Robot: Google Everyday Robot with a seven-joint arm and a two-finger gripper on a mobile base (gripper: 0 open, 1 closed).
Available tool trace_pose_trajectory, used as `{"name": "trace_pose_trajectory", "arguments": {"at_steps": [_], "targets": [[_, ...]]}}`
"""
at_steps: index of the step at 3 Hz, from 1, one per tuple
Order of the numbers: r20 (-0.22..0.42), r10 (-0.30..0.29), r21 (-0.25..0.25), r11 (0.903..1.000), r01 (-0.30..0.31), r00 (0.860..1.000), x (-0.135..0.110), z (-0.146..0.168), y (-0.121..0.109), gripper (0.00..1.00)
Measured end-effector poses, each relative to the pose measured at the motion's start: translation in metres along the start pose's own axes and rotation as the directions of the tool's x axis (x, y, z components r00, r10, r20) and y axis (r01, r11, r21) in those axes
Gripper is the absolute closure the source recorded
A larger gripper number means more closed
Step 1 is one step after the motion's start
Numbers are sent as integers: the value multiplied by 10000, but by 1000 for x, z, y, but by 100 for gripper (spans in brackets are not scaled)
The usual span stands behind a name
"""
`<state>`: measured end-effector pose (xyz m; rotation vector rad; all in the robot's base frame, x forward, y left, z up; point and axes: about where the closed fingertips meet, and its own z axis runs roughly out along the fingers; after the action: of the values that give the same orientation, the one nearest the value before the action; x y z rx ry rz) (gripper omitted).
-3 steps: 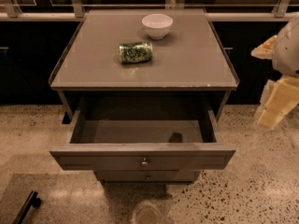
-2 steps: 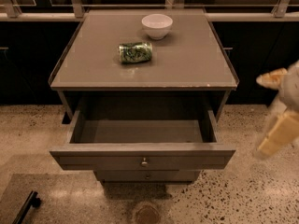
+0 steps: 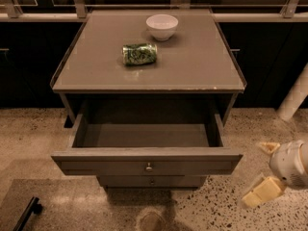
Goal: Close top drawer
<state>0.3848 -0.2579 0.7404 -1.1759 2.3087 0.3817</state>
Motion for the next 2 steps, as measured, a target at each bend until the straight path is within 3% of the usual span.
{"name": "trace_pose_trajectory", "arguments": {"at_steps": [2], "targets": [[27, 68, 157, 9999, -68, 10000, 2, 5, -4, 42]]}}
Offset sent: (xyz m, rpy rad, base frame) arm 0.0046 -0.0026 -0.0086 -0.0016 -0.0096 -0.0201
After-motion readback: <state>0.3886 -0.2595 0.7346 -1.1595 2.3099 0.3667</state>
